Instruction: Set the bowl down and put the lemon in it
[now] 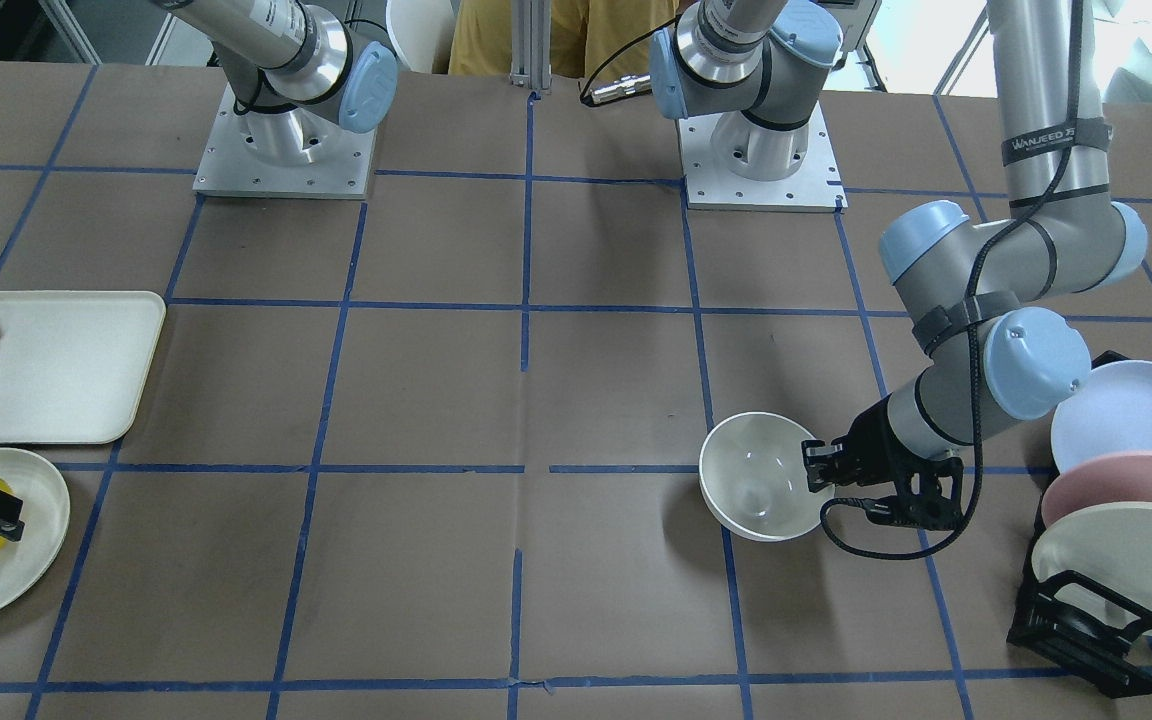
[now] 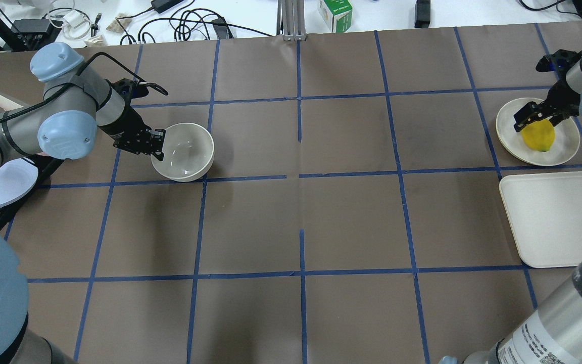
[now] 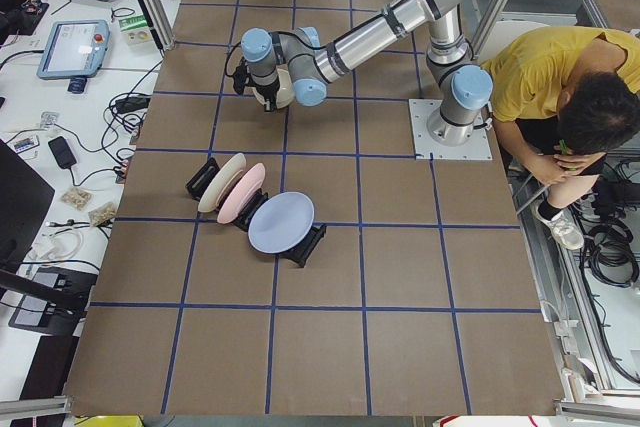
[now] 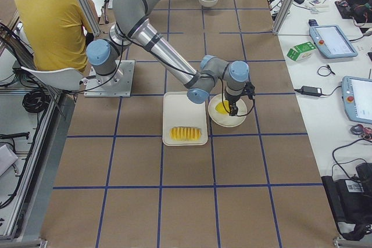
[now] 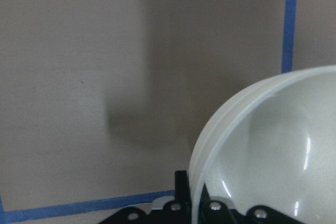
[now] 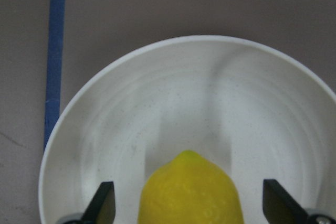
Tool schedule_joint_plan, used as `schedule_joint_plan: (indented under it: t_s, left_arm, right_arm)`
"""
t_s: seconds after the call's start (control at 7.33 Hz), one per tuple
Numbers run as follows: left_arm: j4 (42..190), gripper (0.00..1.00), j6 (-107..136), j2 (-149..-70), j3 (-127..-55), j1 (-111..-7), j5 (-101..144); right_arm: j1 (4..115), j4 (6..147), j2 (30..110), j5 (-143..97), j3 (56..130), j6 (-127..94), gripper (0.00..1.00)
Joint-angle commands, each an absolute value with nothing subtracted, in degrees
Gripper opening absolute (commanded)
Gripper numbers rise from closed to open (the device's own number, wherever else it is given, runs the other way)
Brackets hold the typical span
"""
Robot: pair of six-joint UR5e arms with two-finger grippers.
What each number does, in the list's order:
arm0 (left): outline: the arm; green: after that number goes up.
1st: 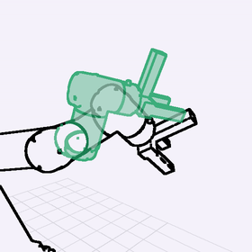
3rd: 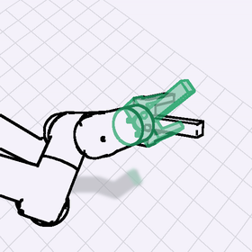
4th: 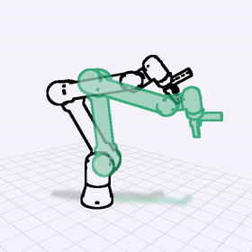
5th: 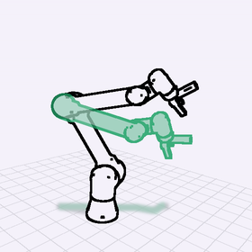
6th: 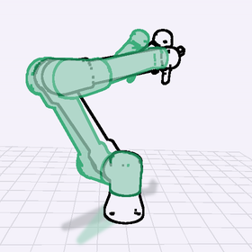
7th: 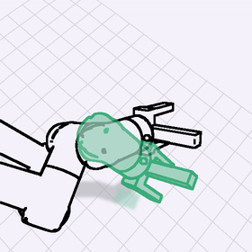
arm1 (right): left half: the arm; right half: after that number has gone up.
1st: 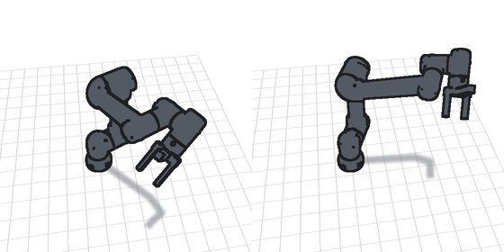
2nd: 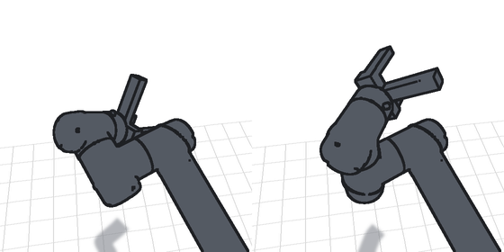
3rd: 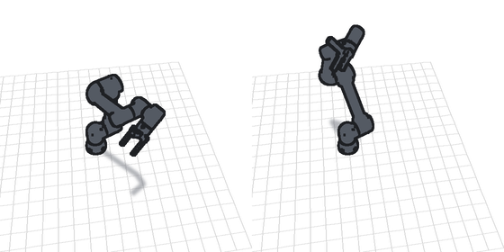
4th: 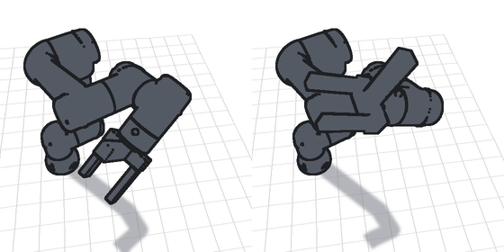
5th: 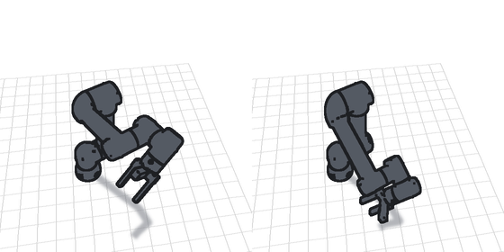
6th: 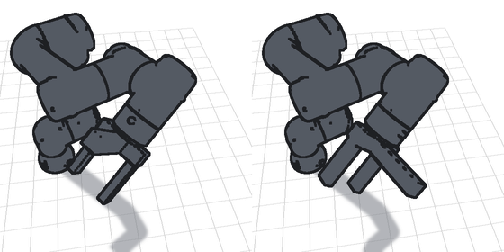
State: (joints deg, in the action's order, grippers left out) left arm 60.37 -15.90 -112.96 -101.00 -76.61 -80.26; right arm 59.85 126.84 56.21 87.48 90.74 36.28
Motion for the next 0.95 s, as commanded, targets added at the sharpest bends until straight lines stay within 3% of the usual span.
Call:
schedule_joint_plan:
  t_s: [0.0,0.14,0.27,0.82]
  left_arm:
    - [63.2,0.0,-10.0,-112.0,-98.5,-80.4,-75.1]
    - [62.9,0.0,-6.3,-112.6,-99.3,-86.9,-74.0]
    - [60.6,0.0,-2.1,-112.2,-99.0,-92.6,-74.2]
    - [52.7,0.0,13.0,-117.0,-100.5,-99.2,-73.9]
  right_arm:
    - [59.9,123.9,56.5,88.3,90.7,35.2,0.3]
    - [59.9,121.3,56.9,88.4,90.4,35.2,0.0]
    - [59.9,120.2,57.5,90.4,89.8,35.2,0.0]
    - [66.4,110.0,67.2,92.0,90.0,22.2,0.0]
